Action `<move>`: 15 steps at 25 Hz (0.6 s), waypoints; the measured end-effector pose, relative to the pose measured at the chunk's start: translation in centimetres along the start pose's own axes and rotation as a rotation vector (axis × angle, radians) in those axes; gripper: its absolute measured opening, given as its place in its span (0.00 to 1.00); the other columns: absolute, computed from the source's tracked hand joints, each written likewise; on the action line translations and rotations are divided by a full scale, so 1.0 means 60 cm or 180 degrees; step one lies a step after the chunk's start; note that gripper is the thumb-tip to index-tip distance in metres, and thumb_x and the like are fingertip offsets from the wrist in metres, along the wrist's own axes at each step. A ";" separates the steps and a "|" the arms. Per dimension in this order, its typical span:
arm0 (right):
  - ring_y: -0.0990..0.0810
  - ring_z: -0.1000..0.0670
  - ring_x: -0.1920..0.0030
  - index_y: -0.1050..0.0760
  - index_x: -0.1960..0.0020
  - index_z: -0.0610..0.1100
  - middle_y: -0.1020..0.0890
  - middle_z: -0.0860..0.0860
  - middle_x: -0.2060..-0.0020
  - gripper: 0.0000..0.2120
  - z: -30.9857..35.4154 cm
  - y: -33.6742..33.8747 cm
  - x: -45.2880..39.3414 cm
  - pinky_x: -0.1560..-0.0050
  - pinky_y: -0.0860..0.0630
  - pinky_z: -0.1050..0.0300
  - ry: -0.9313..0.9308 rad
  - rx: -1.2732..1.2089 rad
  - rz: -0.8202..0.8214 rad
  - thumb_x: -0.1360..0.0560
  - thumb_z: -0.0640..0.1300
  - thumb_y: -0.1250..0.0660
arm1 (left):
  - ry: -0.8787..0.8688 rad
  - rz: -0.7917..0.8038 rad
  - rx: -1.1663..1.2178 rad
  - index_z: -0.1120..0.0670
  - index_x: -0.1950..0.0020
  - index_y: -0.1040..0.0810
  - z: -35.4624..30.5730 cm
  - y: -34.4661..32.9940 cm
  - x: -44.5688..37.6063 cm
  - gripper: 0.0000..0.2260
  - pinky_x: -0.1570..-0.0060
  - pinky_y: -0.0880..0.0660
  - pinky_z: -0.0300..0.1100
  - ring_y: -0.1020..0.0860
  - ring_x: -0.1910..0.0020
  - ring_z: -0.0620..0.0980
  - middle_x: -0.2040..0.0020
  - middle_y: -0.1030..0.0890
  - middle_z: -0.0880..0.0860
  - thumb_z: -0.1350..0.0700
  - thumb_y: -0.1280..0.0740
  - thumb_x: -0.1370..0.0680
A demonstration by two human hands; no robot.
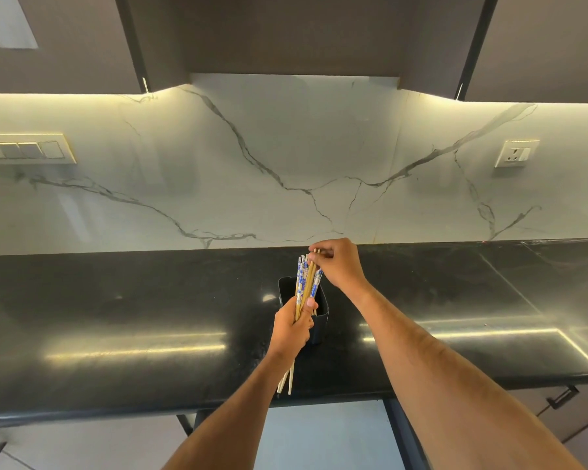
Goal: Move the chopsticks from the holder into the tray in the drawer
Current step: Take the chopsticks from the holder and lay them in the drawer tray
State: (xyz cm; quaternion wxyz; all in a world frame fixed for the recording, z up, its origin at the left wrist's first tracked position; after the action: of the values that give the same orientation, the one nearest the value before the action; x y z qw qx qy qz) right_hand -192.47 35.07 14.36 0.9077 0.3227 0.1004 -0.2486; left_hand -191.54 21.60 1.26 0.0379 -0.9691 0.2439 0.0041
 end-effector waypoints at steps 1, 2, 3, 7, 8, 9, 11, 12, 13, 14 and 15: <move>0.16 0.55 0.60 0.15 0.48 0.37 0.12 0.44 0.55 0.07 -0.002 0.000 -0.001 0.48 0.15 0.50 -0.0010 -0.0001 0.0025 0.24 0.38 0.27 | 0.0005 0.0000 0.0004 0.58 0.44 0.23 0.001 -0.001 0.000 0.16 0.76 0.39 0.37 0.38 0.73 0.44 0.64 0.32 0.57 0.45 0.37 0.18; 0.15 0.55 0.60 0.15 0.48 0.37 0.12 0.44 0.55 0.07 -0.002 -0.001 -0.001 0.48 0.15 0.50 -0.0045 -0.0020 0.0069 0.24 0.38 0.27 | 0.0016 -0.0008 -0.0008 0.58 0.43 0.23 0.002 -0.001 0.000 0.16 0.77 0.39 0.37 0.38 0.73 0.44 0.64 0.32 0.56 0.45 0.37 0.18; 0.14 0.54 0.59 0.15 0.48 0.38 0.12 0.45 0.56 0.07 -0.005 0.000 -0.003 0.48 0.15 0.51 -0.0107 -0.0048 0.0111 0.25 0.38 0.26 | 0.0028 -0.0020 -0.0028 0.58 0.43 0.23 0.004 -0.001 0.000 0.16 0.77 0.39 0.36 0.38 0.73 0.44 0.64 0.31 0.56 0.45 0.37 0.18; 0.13 0.53 0.62 0.15 0.53 0.41 0.13 0.48 0.62 0.03 0.002 0.037 -0.012 0.50 0.15 0.51 -0.0341 -0.0566 -0.0093 0.26 0.36 0.26 | 0.0082 0.0024 -0.0122 0.57 0.44 0.23 0.016 -0.006 0.009 0.15 0.77 0.38 0.34 0.38 0.74 0.43 0.67 0.32 0.51 0.46 0.37 0.18; 0.13 0.52 0.62 0.15 0.55 0.43 0.13 0.47 0.62 0.04 0.010 0.056 -0.017 0.51 0.15 0.50 -0.0354 -0.0703 -0.0267 0.26 0.35 0.26 | 0.0112 0.0037 -0.0151 0.57 0.43 0.23 0.019 -0.007 0.011 0.14 0.77 0.37 0.34 0.38 0.74 0.42 0.67 0.32 0.51 0.46 0.36 0.18; 0.12 0.51 0.62 0.16 0.56 0.44 0.13 0.46 0.62 0.05 0.016 0.077 -0.022 0.53 0.14 0.51 -0.0370 -0.0792 -0.0452 0.25 0.35 0.26 | 0.0160 0.0040 -0.0174 0.56 0.43 0.23 0.024 -0.006 0.013 0.14 0.76 0.37 0.34 0.38 0.74 0.42 0.67 0.32 0.51 0.47 0.36 0.19; 0.12 0.51 0.62 0.16 0.53 0.42 0.13 0.44 0.60 0.04 0.036 0.128 -0.033 0.58 0.14 0.53 -0.0331 -0.0928 -0.0863 0.24 0.35 0.27 | 0.0308 -0.0037 -0.0165 0.57 0.43 0.23 0.038 0.001 0.015 0.14 0.77 0.37 0.34 0.38 0.74 0.42 0.67 0.31 0.51 0.47 0.36 0.18; 0.12 0.51 0.62 0.16 0.52 0.41 0.13 0.43 0.60 0.04 0.050 0.156 -0.037 0.59 0.14 0.54 -0.0221 -0.0993 -0.1091 0.24 0.35 0.28 | 0.0406 -0.0137 -0.0095 0.59 0.44 0.23 0.044 0.008 0.014 0.15 0.77 0.37 0.35 0.37 0.74 0.43 0.68 0.31 0.51 0.47 0.36 0.18; 0.12 0.51 0.61 0.15 0.51 0.41 0.13 0.44 0.60 0.04 0.064 0.181 -0.039 0.59 0.15 0.54 -0.0074 -0.1083 -0.1306 0.24 0.35 0.28 | 0.0509 -0.0253 0.0034 0.61 0.45 0.24 0.049 0.015 0.013 0.16 0.77 0.37 0.36 0.37 0.75 0.44 0.68 0.30 0.51 0.47 0.37 0.17; 0.12 0.51 0.61 0.15 0.51 0.41 0.13 0.45 0.60 0.04 0.075 0.200 -0.037 0.59 0.15 0.55 0.0063 -0.1206 -0.1469 0.23 0.35 0.28 | 0.0587 -0.0353 0.0218 0.62 0.47 0.25 0.048 0.019 0.010 0.17 0.77 0.37 0.37 0.36 0.75 0.45 0.69 0.30 0.51 0.47 0.39 0.17; 0.12 0.50 0.60 0.15 0.51 0.41 0.13 0.45 0.60 0.04 0.082 0.207 -0.032 0.59 0.15 0.56 0.0151 -0.1356 -0.1548 0.23 0.35 0.28 | 0.0624 -0.0447 0.0444 0.62 0.47 0.26 0.042 0.019 0.005 0.17 0.77 0.36 0.38 0.35 0.75 0.46 0.69 0.30 0.51 0.47 0.40 0.16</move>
State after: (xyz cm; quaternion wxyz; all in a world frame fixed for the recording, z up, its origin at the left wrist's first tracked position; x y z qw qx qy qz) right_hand -187.61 41.01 25.50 0.8663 0.0978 0.2455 -0.4240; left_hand -191.78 20.62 -1.34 0.0814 -0.9745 0.1777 -0.1103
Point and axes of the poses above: each hand's wrist, its own x-axis away from the middle knuckle, its own y-axis out of the back of the hand, z = x × y, the point moved 10 cm from there along -x, towards the middle knuckle
